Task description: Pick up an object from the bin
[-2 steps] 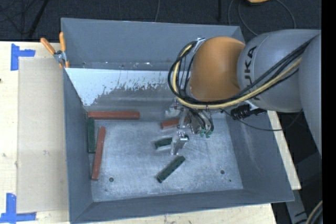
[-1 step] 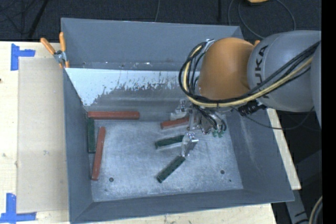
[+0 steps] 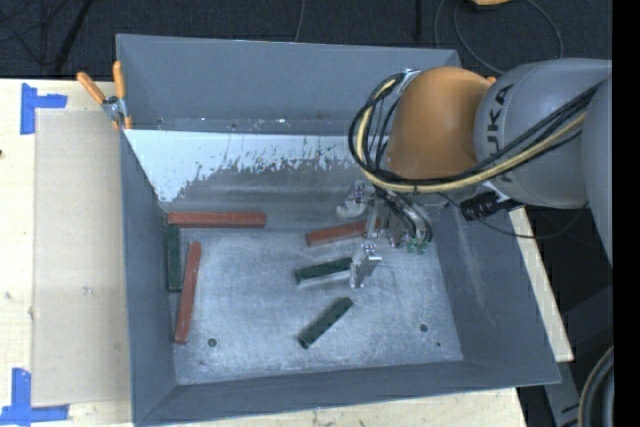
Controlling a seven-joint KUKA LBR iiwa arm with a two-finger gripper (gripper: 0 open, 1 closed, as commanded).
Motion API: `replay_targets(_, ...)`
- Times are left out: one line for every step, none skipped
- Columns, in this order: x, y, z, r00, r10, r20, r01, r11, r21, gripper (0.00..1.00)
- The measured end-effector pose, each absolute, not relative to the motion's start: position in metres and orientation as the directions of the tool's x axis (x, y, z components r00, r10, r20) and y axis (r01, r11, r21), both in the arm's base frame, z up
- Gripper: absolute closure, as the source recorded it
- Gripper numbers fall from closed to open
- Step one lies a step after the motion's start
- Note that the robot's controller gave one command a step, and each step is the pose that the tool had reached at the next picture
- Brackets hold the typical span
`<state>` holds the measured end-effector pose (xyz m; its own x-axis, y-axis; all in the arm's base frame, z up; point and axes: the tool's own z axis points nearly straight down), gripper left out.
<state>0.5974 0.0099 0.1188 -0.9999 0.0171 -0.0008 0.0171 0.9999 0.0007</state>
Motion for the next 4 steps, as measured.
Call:
replay_targets(0.619, 0.003, 0.071, -0.999, -0.037, 0.002, -0.037, 0.999, 0.001, 0.00)
replay_targets(0.623, -0.004, 0.077, -0.997, 0.073, -0.021, 0.073, 0.997, 0.004, 1.00)
replay_targets(0.623, -0.004, 0.077, -0.997, 0.073, -0.021, 0.073, 0.997, 0.004, 1.00)
replay_targets(0.626, -0.004, 0.175, -0.997, 0.073, -0.009, 0.073, 0.997, 0.002, 1.00)
